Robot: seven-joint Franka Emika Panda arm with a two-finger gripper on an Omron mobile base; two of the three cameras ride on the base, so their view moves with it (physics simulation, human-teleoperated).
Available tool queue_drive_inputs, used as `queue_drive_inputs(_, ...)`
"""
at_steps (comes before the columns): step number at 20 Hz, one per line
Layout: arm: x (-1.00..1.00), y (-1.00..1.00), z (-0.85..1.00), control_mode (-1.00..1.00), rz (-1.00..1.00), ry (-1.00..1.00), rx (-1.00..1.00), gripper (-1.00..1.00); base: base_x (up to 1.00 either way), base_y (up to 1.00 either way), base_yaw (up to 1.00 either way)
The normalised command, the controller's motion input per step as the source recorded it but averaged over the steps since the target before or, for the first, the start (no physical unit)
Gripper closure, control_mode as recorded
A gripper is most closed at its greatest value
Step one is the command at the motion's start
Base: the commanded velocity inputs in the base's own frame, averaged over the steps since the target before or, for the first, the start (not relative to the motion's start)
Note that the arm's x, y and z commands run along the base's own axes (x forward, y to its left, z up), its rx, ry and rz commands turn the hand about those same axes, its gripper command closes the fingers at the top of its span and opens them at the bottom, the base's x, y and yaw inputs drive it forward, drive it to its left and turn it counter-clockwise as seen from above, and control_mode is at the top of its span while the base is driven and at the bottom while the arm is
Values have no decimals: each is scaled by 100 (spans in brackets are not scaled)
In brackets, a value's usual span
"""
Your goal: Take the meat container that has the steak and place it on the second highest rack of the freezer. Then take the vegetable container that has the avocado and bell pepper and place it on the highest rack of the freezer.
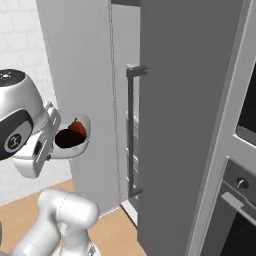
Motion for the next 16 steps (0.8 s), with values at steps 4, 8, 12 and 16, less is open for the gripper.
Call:
queue_drive_inputs(4,0,0,0,100,0,0,0,100,56,24,-59)
queue_drive_inputs(8,0,0,0,100,0,0,0,100,50,26,-58)
queue_drive_inputs(12,0,0,0,100,0,0,0,100,47,19,-54)
queue_drive_inputs(16,0,0,0,100,0,0,0,100,47,1,-38)
